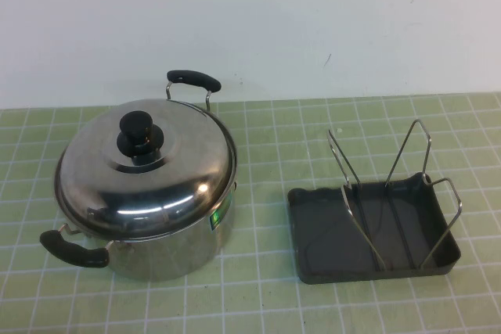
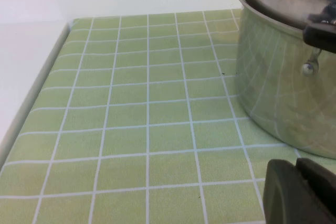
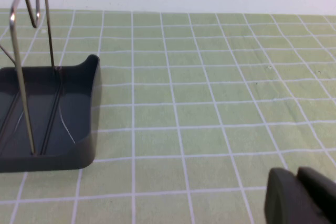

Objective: Put pot lid on rack

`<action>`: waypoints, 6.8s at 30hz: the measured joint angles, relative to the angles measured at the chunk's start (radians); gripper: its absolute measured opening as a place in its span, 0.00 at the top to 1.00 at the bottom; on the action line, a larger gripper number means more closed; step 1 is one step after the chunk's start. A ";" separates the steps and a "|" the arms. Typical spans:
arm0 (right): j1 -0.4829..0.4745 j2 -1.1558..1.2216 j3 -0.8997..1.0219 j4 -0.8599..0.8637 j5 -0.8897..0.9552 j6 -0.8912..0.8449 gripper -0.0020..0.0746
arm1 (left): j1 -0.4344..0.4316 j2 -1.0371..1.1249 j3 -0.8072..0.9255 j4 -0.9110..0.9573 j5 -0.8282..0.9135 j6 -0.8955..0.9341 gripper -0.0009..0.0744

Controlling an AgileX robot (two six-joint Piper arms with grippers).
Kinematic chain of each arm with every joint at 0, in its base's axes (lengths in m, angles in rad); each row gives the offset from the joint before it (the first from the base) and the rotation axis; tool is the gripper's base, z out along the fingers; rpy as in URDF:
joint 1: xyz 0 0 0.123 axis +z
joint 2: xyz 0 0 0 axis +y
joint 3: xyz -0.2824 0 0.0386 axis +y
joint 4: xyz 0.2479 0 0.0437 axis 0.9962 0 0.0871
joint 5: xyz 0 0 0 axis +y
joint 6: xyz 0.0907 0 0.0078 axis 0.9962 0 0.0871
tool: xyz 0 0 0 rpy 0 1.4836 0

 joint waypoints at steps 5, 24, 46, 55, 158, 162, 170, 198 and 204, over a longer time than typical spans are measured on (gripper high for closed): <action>0.000 0.000 0.000 0.000 0.000 0.000 0.94 | 0.000 0.000 0.000 0.000 0.000 0.000 0.99; 0.000 0.000 0.000 0.000 0.000 0.000 0.94 | 0.000 0.000 0.002 -0.669 -0.090 -0.151 0.99; 0.000 0.000 0.000 0.000 0.000 0.000 0.94 | 0.000 0.340 -0.331 -0.383 -0.166 0.133 0.94; 0.000 0.000 0.000 0.000 0.000 0.000 0.94 | -0.155 0.724 -0.408 0.499 -0.642 -0.599 0.19; 0.128 1.041 -0.648 1.914 0.520 -1.268 0.58 | -0.678 1.543 -0.778 0.659 -1.452 -1.023 0.58; 0.135 1.073 -0.709 1.934 0.542 -1.306 0.62 | -0.678 1.543 -0.782 0.636 -1.480 -1.012 0.58; 0.135 1.078 -0.797 1.910 0.491 -1.484 0.90 | -0.678 1.543 -0.788 0.624 -1.469 -0.954 0.35; 0.205 1.248 -0.940 1.906 0.366 -1.502 0.93 | -0.415 1.496 -0.788 1.110 -1.464 -1.127 0.98; 0.264 1.248 -0.972 1.911 0.250 -1.436 0.93 | -0.412 1.496 -0.788 1.144 -1.464 -1.127 0.99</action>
